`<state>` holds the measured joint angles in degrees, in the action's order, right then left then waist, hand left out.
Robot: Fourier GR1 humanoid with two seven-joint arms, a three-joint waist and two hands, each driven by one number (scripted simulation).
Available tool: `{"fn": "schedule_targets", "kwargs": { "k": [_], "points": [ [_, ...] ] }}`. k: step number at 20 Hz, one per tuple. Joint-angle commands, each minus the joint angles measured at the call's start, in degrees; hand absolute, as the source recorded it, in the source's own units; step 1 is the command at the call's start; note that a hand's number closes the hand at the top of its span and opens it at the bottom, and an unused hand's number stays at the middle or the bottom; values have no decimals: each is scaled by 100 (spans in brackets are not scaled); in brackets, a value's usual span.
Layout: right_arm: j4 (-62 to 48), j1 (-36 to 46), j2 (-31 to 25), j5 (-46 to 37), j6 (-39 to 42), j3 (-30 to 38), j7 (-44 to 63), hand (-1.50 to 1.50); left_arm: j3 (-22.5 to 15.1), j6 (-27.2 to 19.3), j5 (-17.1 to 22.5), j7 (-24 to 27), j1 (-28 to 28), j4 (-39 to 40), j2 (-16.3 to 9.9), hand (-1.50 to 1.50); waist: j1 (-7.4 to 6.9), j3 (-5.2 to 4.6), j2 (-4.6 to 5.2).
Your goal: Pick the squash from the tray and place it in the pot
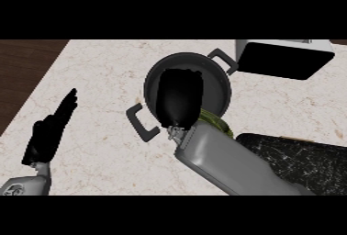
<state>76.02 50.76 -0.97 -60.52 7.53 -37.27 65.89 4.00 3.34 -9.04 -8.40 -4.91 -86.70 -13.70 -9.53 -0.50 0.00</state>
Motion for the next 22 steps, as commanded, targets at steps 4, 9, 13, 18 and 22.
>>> {"fn": "schedule_targets", "kwargs": {
  "k": [4,9,13,18,22],
  "points": [
    [-426,1147,93,-336,-798,122,1532,150,0,-37,-25,-108,-200,48,19,0,25,22,55],
    [-826,1515,93,-438,-1332,116,1670,150,80,-27,-13,-19,-184,93,-49,0,42,24,84],
    [-1186,1941,93,-414,-1481,403,1647,150,174,-93,6,234,52,218,-20,0,138,19,88],
    [-1686,2048,93,-250,-2002,493,1508,150,172,-132,-23,10,-89,110,-24,0,227,33,100],
    [-2429,2163,93,-249,-2362,642,1086,150,211,-221,-25,92,-55,65,29,0,356,35,113]
  ]
}}
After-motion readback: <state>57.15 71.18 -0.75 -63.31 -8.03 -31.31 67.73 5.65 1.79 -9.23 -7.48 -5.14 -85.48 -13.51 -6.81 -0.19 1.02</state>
